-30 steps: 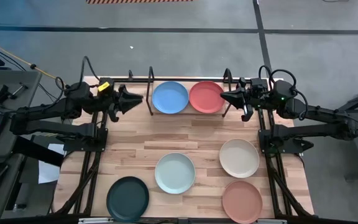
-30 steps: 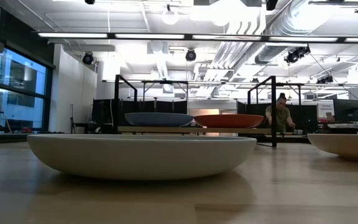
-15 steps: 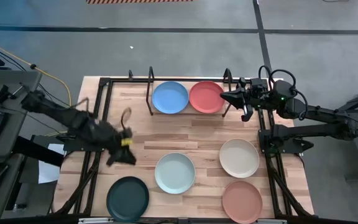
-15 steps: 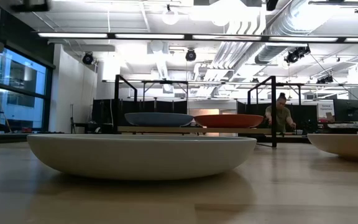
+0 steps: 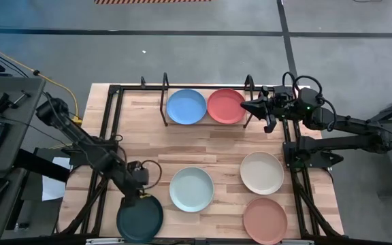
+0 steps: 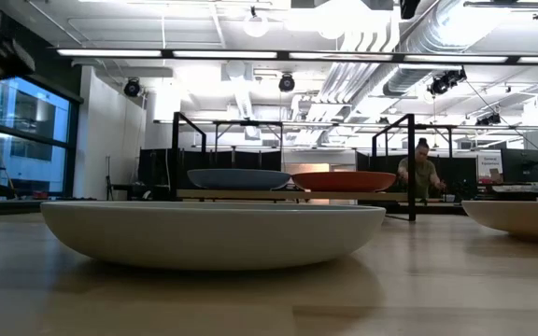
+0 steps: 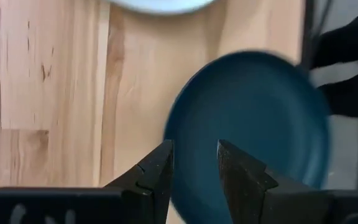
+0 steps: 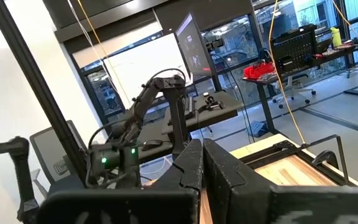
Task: Place and stack plates onto a shelf
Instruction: Stack the black plate on the blue plate on the shelf
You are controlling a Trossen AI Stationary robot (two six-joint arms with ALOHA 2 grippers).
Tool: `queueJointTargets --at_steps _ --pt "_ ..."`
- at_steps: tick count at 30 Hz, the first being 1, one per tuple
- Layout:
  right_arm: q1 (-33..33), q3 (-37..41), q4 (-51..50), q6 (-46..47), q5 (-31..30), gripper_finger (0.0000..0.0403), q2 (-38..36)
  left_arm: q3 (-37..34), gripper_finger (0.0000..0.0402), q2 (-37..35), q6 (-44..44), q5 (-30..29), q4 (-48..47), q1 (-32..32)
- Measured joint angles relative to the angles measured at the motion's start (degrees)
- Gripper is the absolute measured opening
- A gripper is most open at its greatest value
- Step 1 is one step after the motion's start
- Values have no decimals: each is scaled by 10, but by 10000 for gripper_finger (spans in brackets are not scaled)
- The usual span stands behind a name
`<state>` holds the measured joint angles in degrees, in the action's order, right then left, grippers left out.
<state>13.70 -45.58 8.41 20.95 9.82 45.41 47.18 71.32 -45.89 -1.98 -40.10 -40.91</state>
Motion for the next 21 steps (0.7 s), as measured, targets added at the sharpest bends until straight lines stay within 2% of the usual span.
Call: queueJointTargets --at_steps 10,21 --pt "0 0 -11 0 0 0 0 0 113 94 41 -2 -25 1" --pt "0 0 -34 0 -2 0 0 0 113 131 52 11 -5 1"
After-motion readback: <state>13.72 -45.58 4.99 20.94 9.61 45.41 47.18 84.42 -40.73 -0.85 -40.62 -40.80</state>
